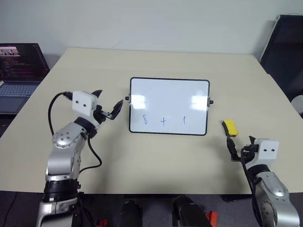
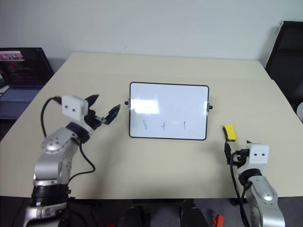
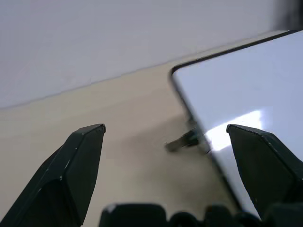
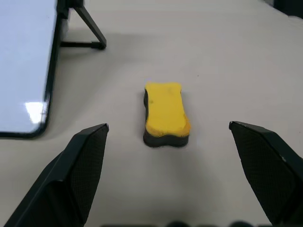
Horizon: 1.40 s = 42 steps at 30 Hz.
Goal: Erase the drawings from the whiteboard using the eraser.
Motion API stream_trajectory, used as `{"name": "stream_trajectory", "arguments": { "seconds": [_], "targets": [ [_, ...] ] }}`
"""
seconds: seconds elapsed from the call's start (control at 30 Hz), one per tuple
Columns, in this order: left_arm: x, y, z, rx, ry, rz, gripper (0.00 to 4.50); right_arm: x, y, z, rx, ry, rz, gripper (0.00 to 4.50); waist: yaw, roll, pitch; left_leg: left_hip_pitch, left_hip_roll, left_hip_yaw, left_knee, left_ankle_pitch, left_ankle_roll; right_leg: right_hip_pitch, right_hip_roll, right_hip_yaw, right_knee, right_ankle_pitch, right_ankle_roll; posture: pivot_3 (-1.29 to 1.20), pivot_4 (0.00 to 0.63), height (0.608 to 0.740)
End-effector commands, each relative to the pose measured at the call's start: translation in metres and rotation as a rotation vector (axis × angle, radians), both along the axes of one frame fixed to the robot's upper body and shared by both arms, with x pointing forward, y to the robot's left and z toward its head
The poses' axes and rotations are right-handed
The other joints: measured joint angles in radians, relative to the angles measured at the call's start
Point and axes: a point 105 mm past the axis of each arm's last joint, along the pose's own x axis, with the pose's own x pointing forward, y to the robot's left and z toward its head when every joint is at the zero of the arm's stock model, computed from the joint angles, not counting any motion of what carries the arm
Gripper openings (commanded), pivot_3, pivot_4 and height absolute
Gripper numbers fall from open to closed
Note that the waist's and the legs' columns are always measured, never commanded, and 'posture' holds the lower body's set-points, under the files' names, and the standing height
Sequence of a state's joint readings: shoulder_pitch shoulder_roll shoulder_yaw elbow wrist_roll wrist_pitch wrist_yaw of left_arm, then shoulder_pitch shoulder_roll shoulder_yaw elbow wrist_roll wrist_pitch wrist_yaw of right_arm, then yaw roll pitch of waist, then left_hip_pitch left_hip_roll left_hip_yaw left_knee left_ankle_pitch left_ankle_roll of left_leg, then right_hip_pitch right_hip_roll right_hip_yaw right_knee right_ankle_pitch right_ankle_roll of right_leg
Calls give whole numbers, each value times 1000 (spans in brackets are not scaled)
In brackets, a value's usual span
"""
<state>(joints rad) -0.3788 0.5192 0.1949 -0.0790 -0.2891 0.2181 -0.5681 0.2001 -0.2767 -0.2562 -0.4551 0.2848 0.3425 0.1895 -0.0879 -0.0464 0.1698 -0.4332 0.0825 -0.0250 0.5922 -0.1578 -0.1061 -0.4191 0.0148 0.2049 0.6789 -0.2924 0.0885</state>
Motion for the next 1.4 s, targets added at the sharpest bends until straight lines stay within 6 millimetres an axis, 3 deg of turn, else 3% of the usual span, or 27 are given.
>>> {"name": "stream_trajectory", "arguments": {
  "seconds": [0.03, 0.17, 0.3, 0.4, 0.57, 0.77, 1.03, 1.13, 1.4],
  "targets": [
    [-13, -33, 39, 50, -78, -245, 4500, -4, 4, 39, -24, -67, 48, 4474, 0, 0, 0, 0, 0, 0, 0, 0, 0, 0, 0, -1, 0, 0, 0, 0, 150, 740],
    [-29, -64, 47, 122, -33, -510, 4500, -3, 8, 45, -37, 36, 83, 4474, 0, 0, 0, 0, 0, -2, 0, 0, 0, 3, 0, -2, 0, 0, 1, 0, 150, 740],
    [-52, -97, 39, 227, 49, -803, 4500, 13, 4, 39, 5, 174, 52, 4474, -3, 0, 0, 1, 0, -2, 1, 0, 0, 4, 0, -2, 0, 0, 1, 0, 150, 740],
    [-59, -109, 31, 316, 56, -904, 4500, 28, 4, 41, 41, 207, 43, 4474, -3, 0, 0, 1, 0, -3, 1, 1, 1, 5, 0, -2, 0, 0, 1, 0, 150, 740],
    [-53, -113, 32, 323, 38, -928, 4500, 46, 0, 38, 5, 247, 33, 4474, -1, 1, 1, 1, 0, -3, 1, 1, 1, 5, 0, -3, 0, 0, 1, 0, 150, 740],
    [-45, -104, 26, 327, 48, -884, 4500, 64, -12, 29, -11, 256, -7, 4474, -2, 1, 1, 0, 0, -3, 0, 1, 1, 4, 0, -3, 0, -1, 2, 0, 150, 740],
    [-46, -97, 16, 344, 60, -860, 4500, 74, -18, 11, 22, 282, -21, 4474, -2, 1, 1, 0, 0, -3, 1, 1, 1, 5, 0, -3, 0, 0, 2, 0, 150, 740],
    [-46, -95, 14, 344, 64, -852, 4500, 77, -19, 8, 26, 282, -25, 3904, -2, 2, 1, 0, 0, -3, 1, 1, 1, 5, 0, -3, 0, 1, 4, 0, 150, 740],
    [-41, -88, 9, 327, 85, -795, 4500, 80, -16, 7, 41, 277, -15, 1225, -2, 2, 1, 0, 0, -3, 1, 1, 1, 5, 0, -3, 0, 1, 4, 0, 150, 740]
  ]
}}
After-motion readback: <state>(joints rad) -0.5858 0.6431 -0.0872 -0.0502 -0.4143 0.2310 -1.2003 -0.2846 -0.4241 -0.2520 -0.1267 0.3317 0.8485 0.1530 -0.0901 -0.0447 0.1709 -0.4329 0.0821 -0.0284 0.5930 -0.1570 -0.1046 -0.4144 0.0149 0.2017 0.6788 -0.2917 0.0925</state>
